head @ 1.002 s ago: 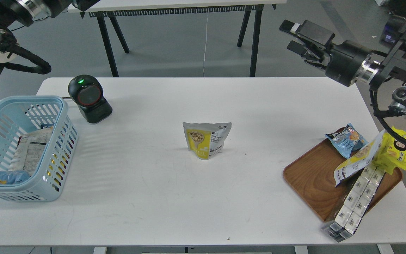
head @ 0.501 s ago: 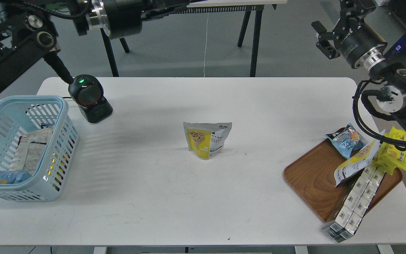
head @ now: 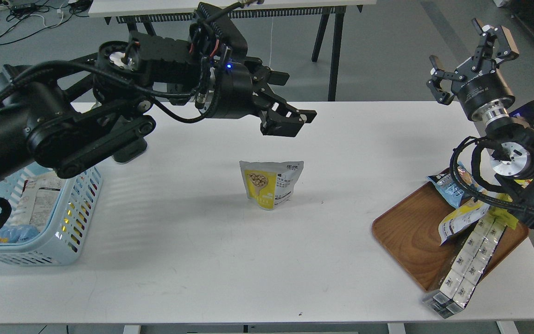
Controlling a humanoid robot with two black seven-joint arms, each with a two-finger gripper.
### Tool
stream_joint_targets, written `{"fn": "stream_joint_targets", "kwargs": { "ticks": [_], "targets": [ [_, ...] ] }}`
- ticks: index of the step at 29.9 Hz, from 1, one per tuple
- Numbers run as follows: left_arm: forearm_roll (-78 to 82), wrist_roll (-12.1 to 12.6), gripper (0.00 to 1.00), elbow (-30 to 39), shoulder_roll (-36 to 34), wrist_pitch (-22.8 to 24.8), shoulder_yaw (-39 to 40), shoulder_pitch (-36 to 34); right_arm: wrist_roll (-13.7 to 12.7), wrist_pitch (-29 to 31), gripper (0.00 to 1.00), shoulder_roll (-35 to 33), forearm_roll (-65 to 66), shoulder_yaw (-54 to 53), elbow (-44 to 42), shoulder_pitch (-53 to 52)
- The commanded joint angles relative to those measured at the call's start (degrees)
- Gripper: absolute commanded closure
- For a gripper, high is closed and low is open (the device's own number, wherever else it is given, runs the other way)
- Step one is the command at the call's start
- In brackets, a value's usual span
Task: Scan snack and place in basket
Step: 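Reach the left gripper to the yellow packet and grasp it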
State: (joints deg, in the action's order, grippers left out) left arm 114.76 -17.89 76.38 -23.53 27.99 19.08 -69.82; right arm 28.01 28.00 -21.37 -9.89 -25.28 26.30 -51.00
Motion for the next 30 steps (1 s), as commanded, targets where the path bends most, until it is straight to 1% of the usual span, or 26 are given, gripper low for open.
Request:
{"fn": "stream_joint_targets", "kwargs": {
  "ticks": [1, 3, 6, 11, 13, 16, 18, 20, 22, 25, 27, 30],
  "targets": [
    [5.62, -0.83, 0.11, -0.09, 0.85, 0.01, -4.57, -0.23, -0.01, 0.0, 0.01, 0.46, -0.04, 0.05, 0.5, 0.73],
    [10.24, -1.35, 0.12, -0.26, 1.9, 0.01, -5.72, 0.13, -0.01, 0.0, 0.01, 0.54, -0.04, 0.05, 1.55, 0.73],
    [10.24, -2.85, 0.12, -0.7, 2.96, 0.01, -7.74, 0.39, -0.01, 0.0, 0.01, 0.37, -0.04, 0.05, 3.31, 0.73],
    [10.24, -3.11, 0.15, -5.0, 4.28, -0.13, -13.18, 0.65, -0.01, 0.0, 0.01, 0.54, -0.04, 0.05, 3.93, 0.73],
    [10.24, -3.11, 0.19, -7.2, 5.16, -2.23, -14.51, 0.57, -0.01, 0.0, 0.01, 0.98, -0.04, 0.14, 3.93, 0.73],
    [10.24, -3.29, 0.22, -10.71, 5.95, -3.29, -14.51, 0.57, -0.01, 0.0, 0.01, 1.25, 0.05, 0.32, 4.02, 0.73],
    [10.24, -4.16, 0.25, -12.21, 6.3, -4.17, -14.51, 0.57, -0.01, 0.0, 0.01, 1.25, 0.05, 0.58, 4.37, 0.73],
    [10.24, -5.31, 0.29, -12.83, 6.21, -4.96, -14.69, 0.65, -0.01, 0.0, 0.01, 1.25, 0.14, 0.58, 4.98, 0.73],
    [10.24, -5.92, 0.35, -13.27, 6.21, -5.57, -14.86, 0.65, -0.01, 0.0, 0.01, 1.25, 0.14, 0.58, 5.42, 0.55],
    [10.24, -6.1, 0.39, -14.06, 6.21, -6.54, -14.95, 1.27, -0.01, 0.0, 0.01, 1.16, 0.22, 0.67, 5.43, 0.2],
    [10.24, -6.28, 0.45, -14.06, 6.21, -6.54, -14.95, 1.27, -0.01, 0.0, 0.01, 1.16, 0.31, 0.76, 5.43, 0.02],
    [10.24, -6.63, 0.51, -14.15, 6.21, -6.54, -15.21, 1.36, -0.01, 0.0, 0.01, 1.16, 0.4, 0.76, 5.51, 0.02]
  ]
}}
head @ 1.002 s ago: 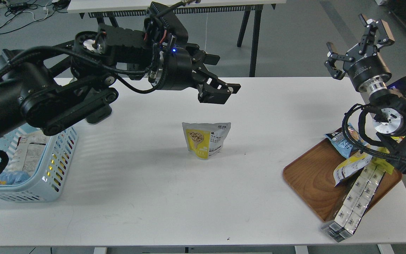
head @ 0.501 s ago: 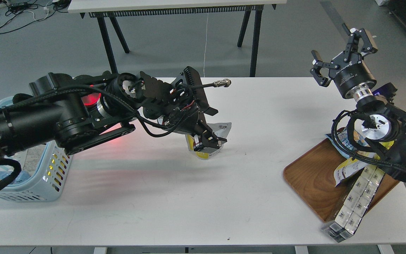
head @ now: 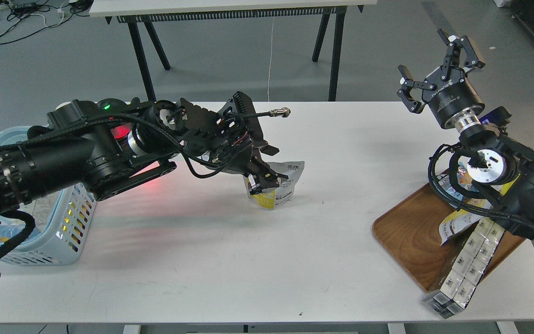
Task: Scan snack and place in basket
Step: 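Reach the left gripper to the yellow packet and grasp it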
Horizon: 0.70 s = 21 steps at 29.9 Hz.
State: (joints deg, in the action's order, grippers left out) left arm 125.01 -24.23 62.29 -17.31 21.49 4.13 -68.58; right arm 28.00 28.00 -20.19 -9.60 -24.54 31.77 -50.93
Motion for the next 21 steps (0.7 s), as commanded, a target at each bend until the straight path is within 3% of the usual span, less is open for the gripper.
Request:
{"fn": "stream_joint_targets", "kwargs": {
  "ticks": [1, 8, 15, 21],
  "targets": [
    [-0.01, -0.37, 0.52, -0.07, 0.0, -0.05, -0.87, 0.03, 0.0, 0.0, 0.01, -0.11, 0.11, 0.01, 0.04, -0.04],
    [-0.01, -0.2, 0.58, -1.73, 1.4, -0.05, -1.93, 0.03, 0.0, 0.0, 0.01, -0.03, 0.11, 0.01, 0.04, 0.04],
    [-0.01, -0.2, 0.89, -3.05, 1.76, 0.22, -1.85, -0.41, 0.0, 0.0, 0.01, -0.2, 0.11, 0.01, -0.04, 0.04],
    [-0.01, -0.64, 1.0, -3.14, 1.84, 0.3, -1.41, -0.32, 0.0, 0.0, 0.01, -0.47, 0.11, 0.01, 0.04, -0.04]
  ]
}}
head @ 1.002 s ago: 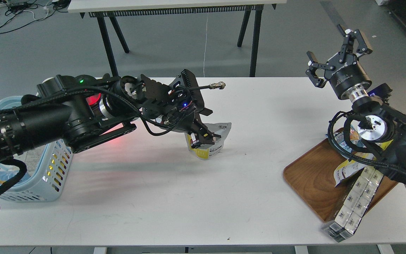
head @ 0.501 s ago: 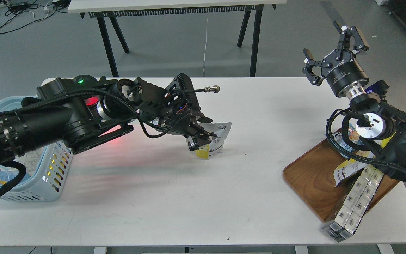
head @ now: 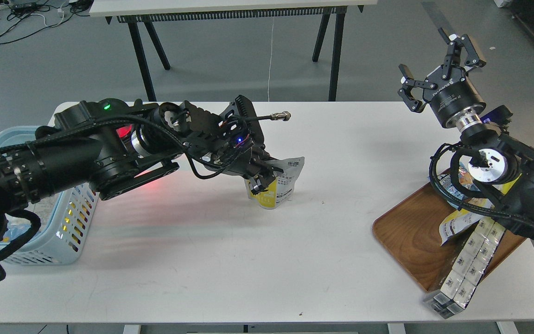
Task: Scan snack and place in basket
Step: 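Reach the left gripper to the yellow packet and grasp it, then lift the packet with the left gripper and hold it before the scanner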
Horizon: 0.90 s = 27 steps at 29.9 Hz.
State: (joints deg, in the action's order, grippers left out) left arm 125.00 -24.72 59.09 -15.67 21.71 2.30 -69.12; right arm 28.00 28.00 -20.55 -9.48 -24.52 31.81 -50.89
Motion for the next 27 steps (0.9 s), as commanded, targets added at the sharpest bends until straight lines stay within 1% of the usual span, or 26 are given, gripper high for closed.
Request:
{"fn": "stream_joint_targets", "kwargs": {
  "ticks": [1, 9, 14, 19, 22, 24, 27],
  "targets": [
    [0.0, -0.15, 1.0, 0.15, 0.11, 0.09, 0.42, 0.21, 0.0, 0.0, 0.01, -0.1, -0.01, -0.01, 0.01, -0.09],
    [0.0, -0.33, 1.0, 1.82, -2.78, -0.17, 1.47, 0.04, 0.0, 0.0, 0.01, -0.54, 0.08, -0.01, -0.08, -0.88],
    [0.0, -1.21, 1.0, 9.1, -9.72, 0.53, 6.13, 0.12, 0.0, 0.0, 0.01, -0.81, 0.08, -0.01, -0.08, -1.14],
    [0.0, -2.09, 1.0, 16.58, -19.82, 1.23, 8.68, 0.56, 0.0, 0.0, 0.01, -1.07, 0.08, -0.01, -0.08, -1.14],
    [0.0, -2.35, 1.0, 17.73, -25.19, 0.71, 8.77, 0.65, 0.0, 0.0, 0.01, -1.16, 0.08, -0.01, -0.08, -1.14],
    [0.0, -3.14, 1.0, 17.73, -28.0, 0.35, 8.68, 0.91, 0.0, 0.0, 0.01, -1.16, 0.08, -0.01, -0.08, -1.14],
    [0.0, -3.28, 1.0, 17.64, -31.17, 0.35, 8.68, 1.53, 0.0, 0.0, 0.01, -1.07, 0.08, -0.01, 0.01, -1.23]
  ]
}}
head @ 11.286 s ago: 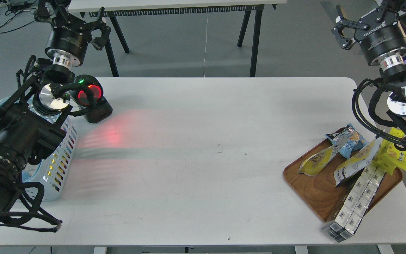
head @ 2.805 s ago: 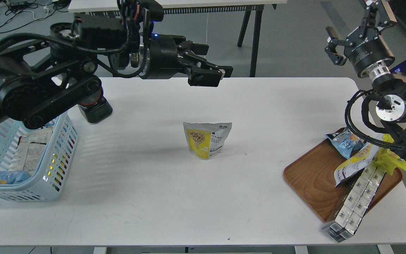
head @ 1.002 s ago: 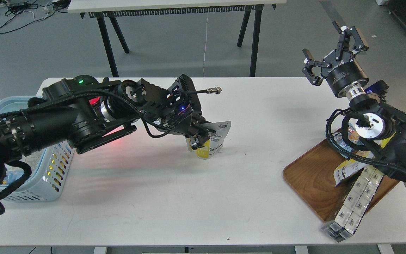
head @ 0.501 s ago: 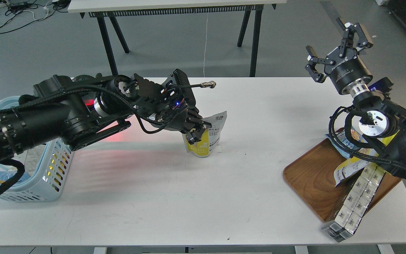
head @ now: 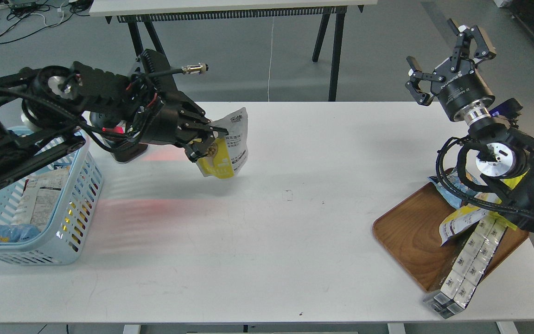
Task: Scan snack and place in basket
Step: 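Lift the packet with the left gripper and hold it before the scanner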
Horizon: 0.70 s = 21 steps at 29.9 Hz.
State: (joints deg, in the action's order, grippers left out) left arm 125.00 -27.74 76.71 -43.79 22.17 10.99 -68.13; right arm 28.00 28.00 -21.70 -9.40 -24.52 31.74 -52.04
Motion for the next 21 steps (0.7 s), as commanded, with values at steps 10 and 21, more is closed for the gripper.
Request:
{"fn": "stream_joint_targets", "kwargs": {
  "ticks": [10, 21],
  "targets": [
    [0.0, -0.26, 1.0, -0.68, -6.04, 0.24, -0.53, 0.8, 0.0, 0.0, 0.01, -0.1, 0.09, -0.18, 0.17, -0.17],
    [0.0, -0.26, 1.0, -1.65, -6.22, 0.06, -0.71, 1.86, 0.0, 0.0, 0.01, -0.72, 0.09, -0.26, 0.25, -0.96]
  ]
}}
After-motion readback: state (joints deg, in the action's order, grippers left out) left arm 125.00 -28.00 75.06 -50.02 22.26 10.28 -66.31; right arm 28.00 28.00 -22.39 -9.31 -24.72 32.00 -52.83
